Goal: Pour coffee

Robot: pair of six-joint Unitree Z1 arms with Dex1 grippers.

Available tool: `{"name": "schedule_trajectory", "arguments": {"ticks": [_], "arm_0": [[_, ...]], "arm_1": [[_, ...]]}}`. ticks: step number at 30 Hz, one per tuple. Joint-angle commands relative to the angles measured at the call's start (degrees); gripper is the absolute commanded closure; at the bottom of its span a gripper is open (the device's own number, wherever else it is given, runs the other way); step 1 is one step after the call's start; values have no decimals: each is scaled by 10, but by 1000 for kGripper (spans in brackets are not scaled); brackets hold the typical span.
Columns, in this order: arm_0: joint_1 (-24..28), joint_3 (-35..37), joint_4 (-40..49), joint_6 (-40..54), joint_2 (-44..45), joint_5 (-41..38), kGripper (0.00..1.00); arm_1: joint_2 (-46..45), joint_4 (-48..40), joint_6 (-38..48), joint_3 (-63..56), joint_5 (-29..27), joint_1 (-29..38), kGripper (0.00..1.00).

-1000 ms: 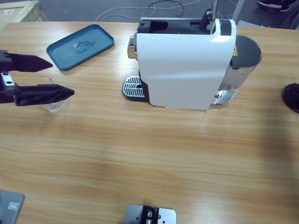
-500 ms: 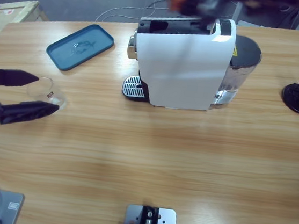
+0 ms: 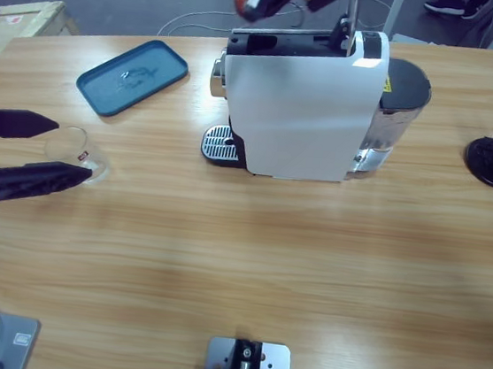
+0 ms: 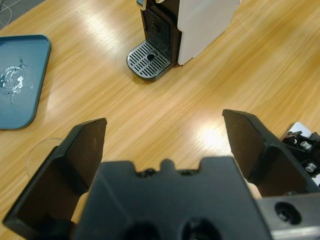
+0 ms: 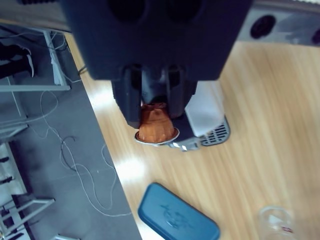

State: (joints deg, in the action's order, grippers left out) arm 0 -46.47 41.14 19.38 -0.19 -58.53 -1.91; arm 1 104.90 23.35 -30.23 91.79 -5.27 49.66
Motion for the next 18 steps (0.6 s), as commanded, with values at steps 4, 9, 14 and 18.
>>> {"name": "schedule_trajectory", "arguments": {"ticks": [4, 9, 14, 18], "arm_0": [[-3, -1, 7, -4, -24, 6, 9], [-3, -1, 7, -5, -24, 6, 9], [-4, -1, 7, -5, -24, 6, 9], [-4, -3, 7, -5, -25, 7, 9]], "arm_1": [[56, -15, 2, -14, 48, -14, 1000], [56, -18, 6, -29, 42, -14, 1000], [52, -19, 8, -40, 37, -15, 1000], [51, -21, 8, -51, 38, -16, 1000]]}}
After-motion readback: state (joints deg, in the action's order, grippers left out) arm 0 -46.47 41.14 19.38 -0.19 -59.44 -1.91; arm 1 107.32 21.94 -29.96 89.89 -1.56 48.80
